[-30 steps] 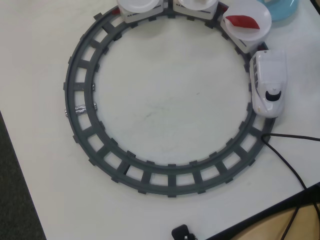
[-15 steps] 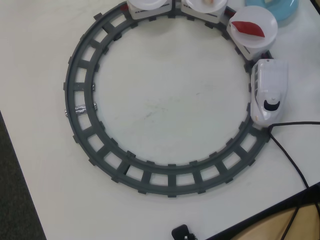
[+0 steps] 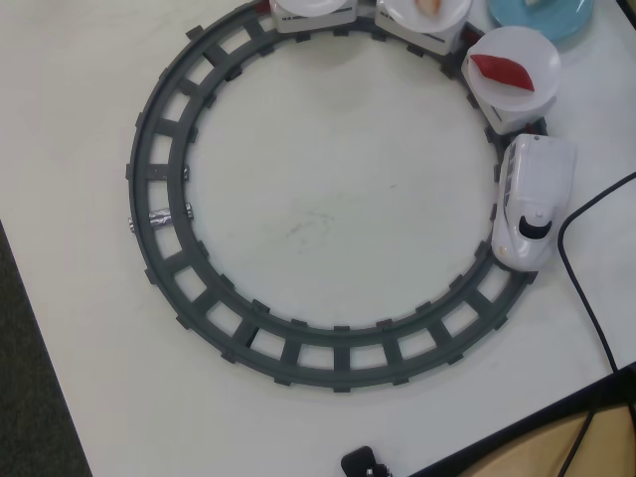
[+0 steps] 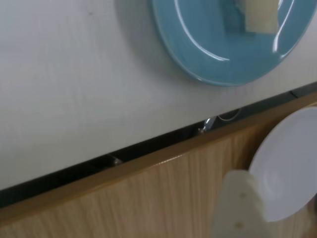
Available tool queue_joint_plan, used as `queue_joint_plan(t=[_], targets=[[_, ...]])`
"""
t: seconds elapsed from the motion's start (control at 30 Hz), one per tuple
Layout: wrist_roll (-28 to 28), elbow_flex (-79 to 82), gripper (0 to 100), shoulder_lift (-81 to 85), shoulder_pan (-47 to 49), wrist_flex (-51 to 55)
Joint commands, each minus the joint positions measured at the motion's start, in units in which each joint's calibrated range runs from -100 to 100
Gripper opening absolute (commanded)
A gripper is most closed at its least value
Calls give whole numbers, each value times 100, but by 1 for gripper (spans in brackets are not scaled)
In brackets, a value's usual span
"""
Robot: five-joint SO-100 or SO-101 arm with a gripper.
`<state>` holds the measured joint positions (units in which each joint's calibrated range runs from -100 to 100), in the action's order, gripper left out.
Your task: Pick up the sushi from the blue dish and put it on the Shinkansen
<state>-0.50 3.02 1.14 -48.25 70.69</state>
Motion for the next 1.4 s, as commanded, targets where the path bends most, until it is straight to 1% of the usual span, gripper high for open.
queue_joint_plan(t=[0.0,0.27,0.37,0.5,0.6,1.27,1.33,1.37], targets=[[29,-1882,22,-953,168,612],[34,-5436,22,-3366,203,2203],[39,-6145,27,-4009,256,2571],[217,-6235,35,-4435,423,2580],[254,-6235,38,-4560,494,2520],[259,-6235,37,-5613,635,1972],[265,-6235,35,-5621,679,1964],[265,-6235,31,-5646,696,1964]])
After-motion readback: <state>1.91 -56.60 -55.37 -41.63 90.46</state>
